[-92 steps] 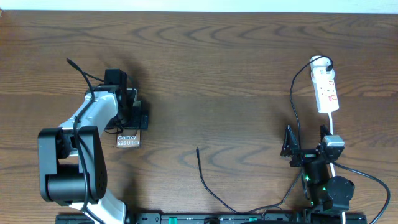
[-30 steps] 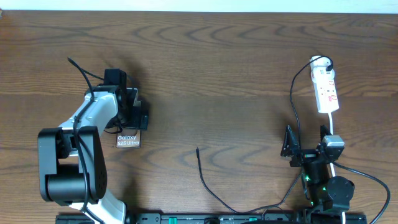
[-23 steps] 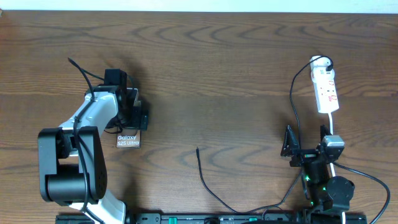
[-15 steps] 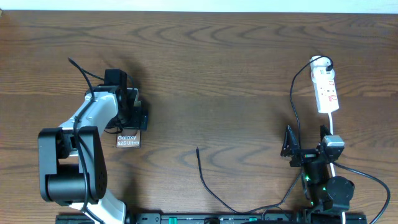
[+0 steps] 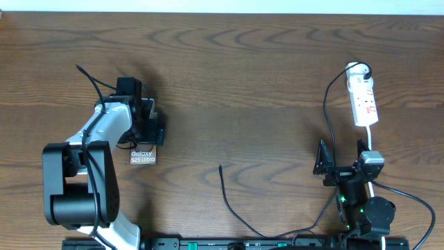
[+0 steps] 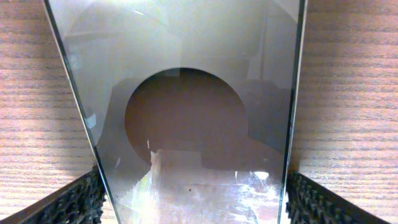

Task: Plug charger to phone and switch on socket
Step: 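Lower the left gripper and close it on the phone's sides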

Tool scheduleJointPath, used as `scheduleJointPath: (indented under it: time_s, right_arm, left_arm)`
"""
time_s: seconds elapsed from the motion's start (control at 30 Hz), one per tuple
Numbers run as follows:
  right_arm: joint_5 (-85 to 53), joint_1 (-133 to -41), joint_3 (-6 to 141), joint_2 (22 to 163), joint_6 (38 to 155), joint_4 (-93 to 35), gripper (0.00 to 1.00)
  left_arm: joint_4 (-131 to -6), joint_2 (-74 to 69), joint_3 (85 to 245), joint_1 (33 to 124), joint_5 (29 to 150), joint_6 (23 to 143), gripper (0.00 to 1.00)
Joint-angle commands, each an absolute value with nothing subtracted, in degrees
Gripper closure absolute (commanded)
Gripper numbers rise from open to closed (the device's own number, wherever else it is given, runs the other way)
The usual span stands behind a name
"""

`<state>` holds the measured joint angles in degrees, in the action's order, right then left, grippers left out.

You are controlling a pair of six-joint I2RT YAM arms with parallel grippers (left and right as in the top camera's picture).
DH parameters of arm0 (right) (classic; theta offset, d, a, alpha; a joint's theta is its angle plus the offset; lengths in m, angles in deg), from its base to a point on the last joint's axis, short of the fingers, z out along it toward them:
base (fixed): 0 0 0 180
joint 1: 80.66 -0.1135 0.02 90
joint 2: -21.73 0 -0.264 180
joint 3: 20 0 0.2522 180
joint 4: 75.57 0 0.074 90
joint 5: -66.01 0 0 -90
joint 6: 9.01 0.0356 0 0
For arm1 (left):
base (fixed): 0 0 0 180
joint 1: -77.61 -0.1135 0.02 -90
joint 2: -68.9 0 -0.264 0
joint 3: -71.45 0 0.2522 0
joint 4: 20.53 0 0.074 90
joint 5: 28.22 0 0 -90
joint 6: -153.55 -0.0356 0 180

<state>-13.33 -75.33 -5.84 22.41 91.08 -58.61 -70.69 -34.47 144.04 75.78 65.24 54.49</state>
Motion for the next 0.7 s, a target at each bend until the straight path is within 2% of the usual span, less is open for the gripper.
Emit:
scheduleJointPath:
  time_s: [0.0,0.67]
  right_arm:
    - [-13.4,-75.8,-5.9,22.1,91.2,-58.3,0.01]
    - [-13.4,-75.8,-5.9,22.1,91.2,-58.3,0.01]
  left_arm:
    - [-71.1,-34.3,142.4,75.5,64.3,54.4,0.13]
    - [-71.1,-34.3,142.4,75.5,65.7,54.4,0.13]
